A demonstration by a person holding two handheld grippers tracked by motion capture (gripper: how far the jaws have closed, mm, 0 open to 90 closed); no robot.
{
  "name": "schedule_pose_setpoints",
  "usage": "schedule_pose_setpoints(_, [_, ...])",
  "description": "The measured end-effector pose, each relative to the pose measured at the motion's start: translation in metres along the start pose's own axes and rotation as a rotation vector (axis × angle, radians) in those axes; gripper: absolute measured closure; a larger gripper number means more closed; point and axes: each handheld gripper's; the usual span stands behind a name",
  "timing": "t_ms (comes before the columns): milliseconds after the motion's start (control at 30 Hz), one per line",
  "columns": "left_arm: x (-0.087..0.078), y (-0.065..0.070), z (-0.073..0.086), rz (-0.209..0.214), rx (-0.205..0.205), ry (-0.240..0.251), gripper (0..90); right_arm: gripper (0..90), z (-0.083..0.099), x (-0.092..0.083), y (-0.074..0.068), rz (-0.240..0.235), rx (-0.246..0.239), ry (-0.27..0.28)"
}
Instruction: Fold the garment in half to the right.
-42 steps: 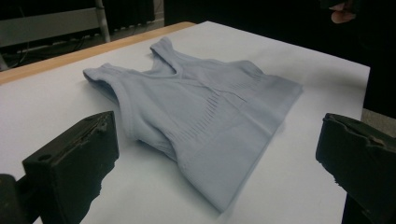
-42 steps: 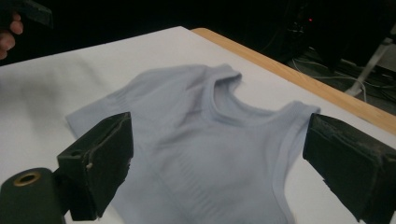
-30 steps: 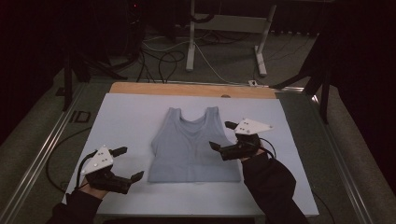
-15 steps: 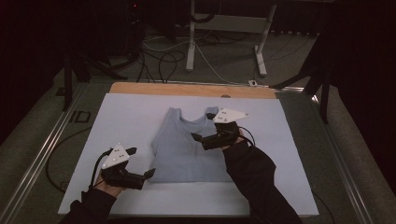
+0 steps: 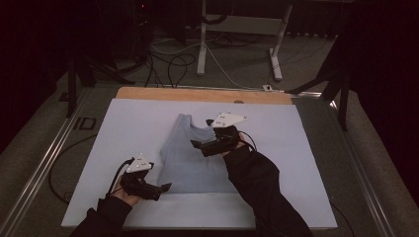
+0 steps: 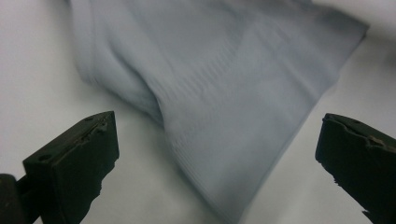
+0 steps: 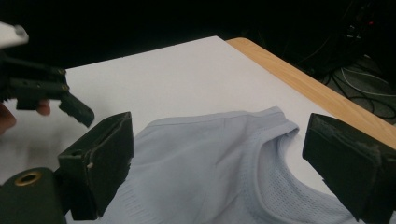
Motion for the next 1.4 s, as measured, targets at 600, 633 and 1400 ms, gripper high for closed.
schedule_pose_setpoints(600, [0.021, -0.009, 0.007, 0.066, -0.067, -0.089, 19.8, 9.0, 0.008, 0.017, -0.008, -0.019, -0.013, -0.036])
schedule_pose_setpoints(633, [0.021, -0.008, 0.008, 0.071, -0.063, -0.088, 23.5, 9.0, 0.008, 0.017, -0.008, -0.021, -0.011, -0.036])
schedule_pose_setpoints(1400, [0.026, 0.009, 0.004, 0.119, -0.06, -0.134, 66.1, 9.0, 0.008, 0.03, -0.007, -0.036, -0.006, -0.052])
Point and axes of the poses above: each handheld gripper's, and its own axes: x roughly forward along the jaws, z roughly out of its underside, y roughly to its right, and after that the axes turned 7 degrees about x, right-handed
